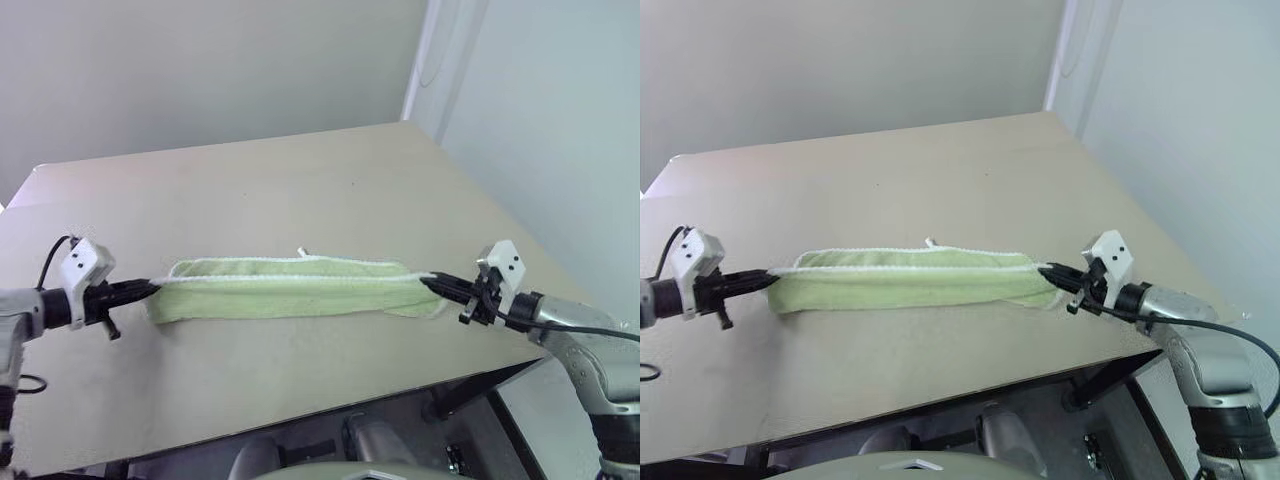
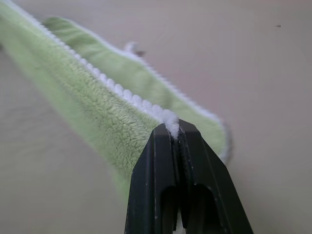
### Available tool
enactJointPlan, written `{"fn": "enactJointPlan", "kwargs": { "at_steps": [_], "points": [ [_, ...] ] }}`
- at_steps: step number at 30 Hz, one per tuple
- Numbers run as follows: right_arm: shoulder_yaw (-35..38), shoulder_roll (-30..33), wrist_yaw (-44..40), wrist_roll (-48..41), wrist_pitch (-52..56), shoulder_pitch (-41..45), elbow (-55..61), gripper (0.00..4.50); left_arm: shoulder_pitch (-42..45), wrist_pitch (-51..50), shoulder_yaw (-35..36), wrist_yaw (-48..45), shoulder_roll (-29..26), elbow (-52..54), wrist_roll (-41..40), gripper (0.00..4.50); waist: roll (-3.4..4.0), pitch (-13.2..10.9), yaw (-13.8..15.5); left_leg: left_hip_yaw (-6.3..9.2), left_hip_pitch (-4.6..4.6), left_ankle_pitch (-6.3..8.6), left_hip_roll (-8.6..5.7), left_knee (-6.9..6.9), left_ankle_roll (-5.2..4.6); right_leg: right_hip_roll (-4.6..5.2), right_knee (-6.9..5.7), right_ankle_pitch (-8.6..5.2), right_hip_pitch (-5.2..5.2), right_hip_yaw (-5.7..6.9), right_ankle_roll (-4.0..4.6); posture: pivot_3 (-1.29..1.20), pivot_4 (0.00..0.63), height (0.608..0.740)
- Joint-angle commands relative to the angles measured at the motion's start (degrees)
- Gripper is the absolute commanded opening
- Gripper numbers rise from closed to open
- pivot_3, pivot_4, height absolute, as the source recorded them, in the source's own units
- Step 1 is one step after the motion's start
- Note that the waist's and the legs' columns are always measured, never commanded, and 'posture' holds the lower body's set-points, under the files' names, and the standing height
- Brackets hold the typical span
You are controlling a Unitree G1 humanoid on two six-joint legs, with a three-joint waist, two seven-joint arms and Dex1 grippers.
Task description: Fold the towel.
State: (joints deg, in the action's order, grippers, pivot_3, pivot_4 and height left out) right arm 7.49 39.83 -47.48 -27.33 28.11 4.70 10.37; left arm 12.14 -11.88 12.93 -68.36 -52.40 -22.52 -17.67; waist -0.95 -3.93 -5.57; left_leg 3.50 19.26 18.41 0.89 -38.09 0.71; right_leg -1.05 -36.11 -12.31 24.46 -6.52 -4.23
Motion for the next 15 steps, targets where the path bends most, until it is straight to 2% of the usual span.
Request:
{"fn": "enactJointPlan", "kwargs": {
  "at_steps": [1, 11, 15],
  "points": [
    [-1.2, -1.9, 1.7, 3.1, -3.0, 4.3, -4.6, 0.03, 5.9, 2.6, -1.4, 3.6, 1.7, -7.2, 2.7, 0.0, 0.02, 0.0, 0.1, 0.02, 0.0, 0.02, 0.0, 0.13, -0.04, -0.05, 0.01, 0.01, 0.05, 0.01, 0.0, 0.0, 0.0, 0.74],
    [-7.4, -8.1, 6.4, 12.5, -8.3, 14.8, -20.4, 0.03, 17.3, 10.8, -6.2, 8.2, 7.2, -24.0, 8.8, 0.0, 0.01, 0.0, 0.2, 0.1, 0.08, 0.03, 0.03, 0.03, -0.07, -0.12, -0.02, 0.17, 0.11, 0.03, -0.01, 0.0, 0.0, 0.74],
    [-6.8, -10.3, 8.0, 13.0, -8.7, 17.7, -25.0, 0.03, 21.7, 14.3, -6.4, 12.9, 9.1, -30.7, 10.5, 0.0, 0.0, 0.0, 0.2, 0.12, 0.02, 0.01, 0.02, -0.02, -0.07, -0.12, -0.04, 0.21, 0.01, 0.03, 0.02, 0.0, 0.0, 0.74]
  ]
}}
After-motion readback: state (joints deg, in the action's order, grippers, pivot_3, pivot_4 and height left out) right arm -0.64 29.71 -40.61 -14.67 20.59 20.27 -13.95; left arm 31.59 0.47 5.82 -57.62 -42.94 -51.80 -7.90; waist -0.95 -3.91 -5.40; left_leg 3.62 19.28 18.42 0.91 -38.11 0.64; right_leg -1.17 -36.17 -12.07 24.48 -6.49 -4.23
